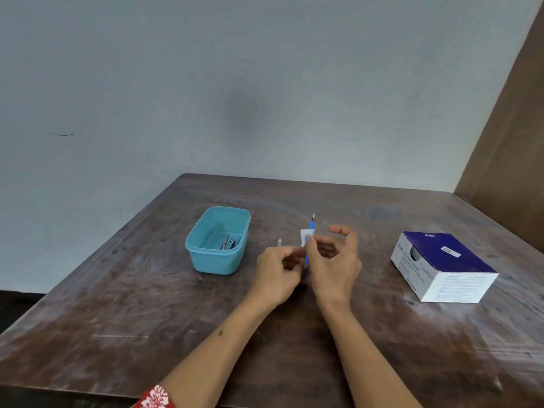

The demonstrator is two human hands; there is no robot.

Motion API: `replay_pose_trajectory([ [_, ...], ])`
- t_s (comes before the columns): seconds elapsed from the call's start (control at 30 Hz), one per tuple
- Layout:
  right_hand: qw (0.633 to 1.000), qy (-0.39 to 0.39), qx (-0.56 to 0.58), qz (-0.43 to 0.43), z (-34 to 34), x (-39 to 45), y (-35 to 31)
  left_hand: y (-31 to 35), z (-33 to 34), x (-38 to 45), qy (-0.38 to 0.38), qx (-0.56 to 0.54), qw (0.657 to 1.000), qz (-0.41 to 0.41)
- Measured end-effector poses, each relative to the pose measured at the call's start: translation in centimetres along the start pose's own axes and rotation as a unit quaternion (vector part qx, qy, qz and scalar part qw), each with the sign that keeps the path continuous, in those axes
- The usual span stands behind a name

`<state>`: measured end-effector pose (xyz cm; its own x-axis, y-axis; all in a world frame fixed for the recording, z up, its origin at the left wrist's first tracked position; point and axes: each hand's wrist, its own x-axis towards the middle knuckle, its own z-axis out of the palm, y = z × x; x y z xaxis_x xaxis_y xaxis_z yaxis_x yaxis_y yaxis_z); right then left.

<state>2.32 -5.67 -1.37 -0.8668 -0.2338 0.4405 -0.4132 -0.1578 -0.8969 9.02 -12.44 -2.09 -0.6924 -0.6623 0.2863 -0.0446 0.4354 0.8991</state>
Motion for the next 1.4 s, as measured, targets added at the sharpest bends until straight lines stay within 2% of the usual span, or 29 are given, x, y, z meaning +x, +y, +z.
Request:
replay_pose_trajectory([
  [0.1,0.999,-0.025,-0.027,-0.005,0.1,-0.1,0.1,0.0,-0.3,0.0,0.025,-0.013,1.0,0.01],
  [0.3,1.0,0.002,-0.011,-0.017,0.1,-0.1,-0.2,0.4,-0.5,-0.1,-0.041,-0.055,0.998,-0.015],
  [0.57,0.997,-0.028,-0.071,-0.014,0.6,0.1,1.1,0.6,-0.5,-0.3,0.001,-0.059,0.998,0.0],
  [0.73,0.994,-0.003,-0.099,-0.05,0.4,0.4,1.2,0.5,-0.5,-0.3,-0.032,-0.044,0.998,-0.012],
  [0.97,0.993,-0.076,-0.093,-0.014,0.7,0.3,1.5,0.4,-0.9,-0.1,-0.004,-0.074,0.997,-0.017],
  [1.13,0.997,-0.053,-0.055,-0.006,0.3,0.1,0.8,0.7,-0.8,-0.3,-0.031,-0.069,0.997,-0.014],
  [1.4,0.998,-0.057,-0.013,0.02,0.4,0.2,0.7,0.3,-1.0,-0.1,-0.018,-0.094,0.995,-0.019],
])
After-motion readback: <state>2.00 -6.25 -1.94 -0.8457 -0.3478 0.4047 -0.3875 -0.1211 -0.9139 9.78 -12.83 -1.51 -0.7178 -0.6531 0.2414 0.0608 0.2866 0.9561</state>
